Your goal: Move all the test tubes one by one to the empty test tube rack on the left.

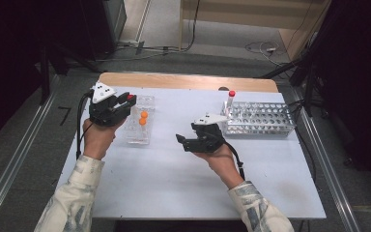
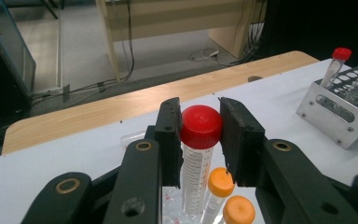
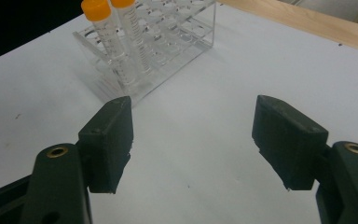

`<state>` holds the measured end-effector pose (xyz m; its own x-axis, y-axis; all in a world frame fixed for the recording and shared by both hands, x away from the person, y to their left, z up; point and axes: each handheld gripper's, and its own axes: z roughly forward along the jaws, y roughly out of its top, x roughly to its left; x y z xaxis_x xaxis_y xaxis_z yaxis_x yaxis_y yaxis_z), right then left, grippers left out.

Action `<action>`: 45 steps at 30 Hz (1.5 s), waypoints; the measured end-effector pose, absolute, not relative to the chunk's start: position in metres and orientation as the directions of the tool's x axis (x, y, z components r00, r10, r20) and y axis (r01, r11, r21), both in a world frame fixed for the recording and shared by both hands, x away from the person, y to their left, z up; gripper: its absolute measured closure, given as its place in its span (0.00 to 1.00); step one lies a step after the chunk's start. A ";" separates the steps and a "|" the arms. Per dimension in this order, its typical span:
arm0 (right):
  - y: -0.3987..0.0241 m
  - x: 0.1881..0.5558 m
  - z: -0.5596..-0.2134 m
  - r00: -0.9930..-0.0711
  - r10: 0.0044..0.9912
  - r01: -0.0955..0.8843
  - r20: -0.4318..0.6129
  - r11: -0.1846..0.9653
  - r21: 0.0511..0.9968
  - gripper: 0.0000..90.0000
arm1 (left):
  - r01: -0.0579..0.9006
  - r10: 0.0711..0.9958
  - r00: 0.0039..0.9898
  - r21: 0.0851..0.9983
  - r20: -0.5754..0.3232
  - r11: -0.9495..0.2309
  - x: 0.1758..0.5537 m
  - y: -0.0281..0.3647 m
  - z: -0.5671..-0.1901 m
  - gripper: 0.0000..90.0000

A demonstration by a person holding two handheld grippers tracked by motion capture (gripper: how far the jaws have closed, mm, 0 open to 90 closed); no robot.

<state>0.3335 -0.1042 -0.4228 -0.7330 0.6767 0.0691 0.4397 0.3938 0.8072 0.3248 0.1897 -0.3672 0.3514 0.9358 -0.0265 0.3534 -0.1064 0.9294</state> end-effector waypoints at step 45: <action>-0.115 0.336 -0.421 -0.716 0.695 0.448 0.071 0.380 0.809 0.32 | 0.405 0.925 0.368 0.912 -0.089 -0.073 0.318 0.186 -0.396 0.55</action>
<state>0.3360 -0.1149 -0.4212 -0.7159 0.6946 0.0707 0.4481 0.3795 0.8094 0.3183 0.1862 -0.3958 0.3684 0.9254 -0.0892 0.4047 -0.0732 0.9115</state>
